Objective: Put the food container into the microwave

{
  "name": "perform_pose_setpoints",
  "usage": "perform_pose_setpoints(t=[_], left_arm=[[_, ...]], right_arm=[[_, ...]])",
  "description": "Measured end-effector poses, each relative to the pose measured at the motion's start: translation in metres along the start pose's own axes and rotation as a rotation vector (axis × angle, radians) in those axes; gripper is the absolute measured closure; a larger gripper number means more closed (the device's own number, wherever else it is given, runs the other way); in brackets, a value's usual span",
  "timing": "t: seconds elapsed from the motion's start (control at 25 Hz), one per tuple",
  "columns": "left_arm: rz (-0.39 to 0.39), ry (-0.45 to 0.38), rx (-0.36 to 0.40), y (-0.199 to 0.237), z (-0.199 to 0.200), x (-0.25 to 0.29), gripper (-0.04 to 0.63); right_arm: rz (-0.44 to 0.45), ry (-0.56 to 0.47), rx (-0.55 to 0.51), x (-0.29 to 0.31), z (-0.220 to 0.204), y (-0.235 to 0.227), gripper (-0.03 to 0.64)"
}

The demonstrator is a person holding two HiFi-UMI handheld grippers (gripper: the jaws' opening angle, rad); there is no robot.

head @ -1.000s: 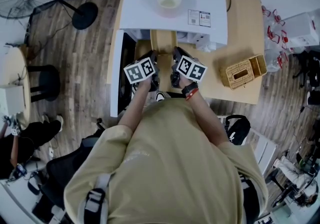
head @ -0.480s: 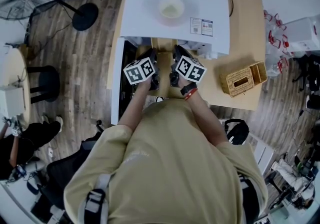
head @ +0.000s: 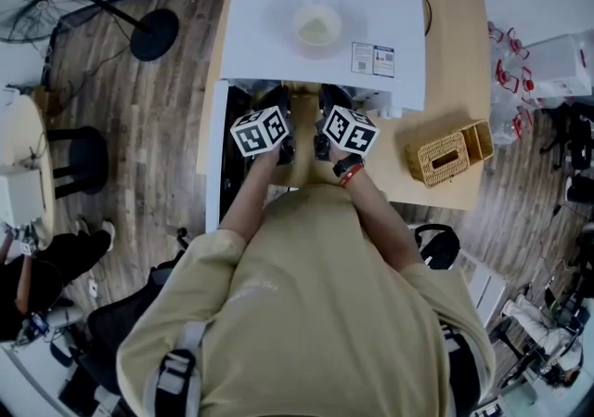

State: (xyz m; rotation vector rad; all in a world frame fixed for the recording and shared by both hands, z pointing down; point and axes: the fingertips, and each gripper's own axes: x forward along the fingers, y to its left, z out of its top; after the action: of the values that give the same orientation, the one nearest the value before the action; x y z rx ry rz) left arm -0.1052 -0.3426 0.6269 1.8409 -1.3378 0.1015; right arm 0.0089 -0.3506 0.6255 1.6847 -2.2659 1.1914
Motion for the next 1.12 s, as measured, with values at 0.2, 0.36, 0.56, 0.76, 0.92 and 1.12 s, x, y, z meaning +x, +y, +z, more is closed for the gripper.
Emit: perform_pose_setpoints(t=[0.2, 0.36, 0.56, 0.76, 0.92, 1.12], left_arm=[[0.003, 0.004, 0.016, 0.002, 0.002, 0.008, 0.541], [0.011, 0.005, 0.037, 0.003, 0.002, 0.012, 0.541], [0.019, 0.016, 0.060, 0.004, -0.001, 0.016, 0.541], [0.027, 0.006, 0.077, 0.007, -0.003, 0.018, 0.541], [0.036, -0.020, 0.104, 0.006, -0.001, 0.016, 0.535], [0.040, -0.015, 0.114, 0.007, -0.004, 0.011, 0.512]], right_arm=[[-0.008, -0.001, -0.019, 0.007, 0.002, -0.002, 0.552], [-0.014, 0.005, -0.025, 0.010, 0.001, -0.006, 0.551], [-0.023, 0.014, -0.037, 0.013, 0.000, -0.009, 0.549], [-0.014, 0.019, -0.046, 0.016, 0.000, -0.011, 0.541], [0.000, 0.017, -0.057, 0.014, 0.001, -0.010, 0.535], [0.009, 0.006, -0.058, 0.008, 0.004, -0.009, 0.529]])
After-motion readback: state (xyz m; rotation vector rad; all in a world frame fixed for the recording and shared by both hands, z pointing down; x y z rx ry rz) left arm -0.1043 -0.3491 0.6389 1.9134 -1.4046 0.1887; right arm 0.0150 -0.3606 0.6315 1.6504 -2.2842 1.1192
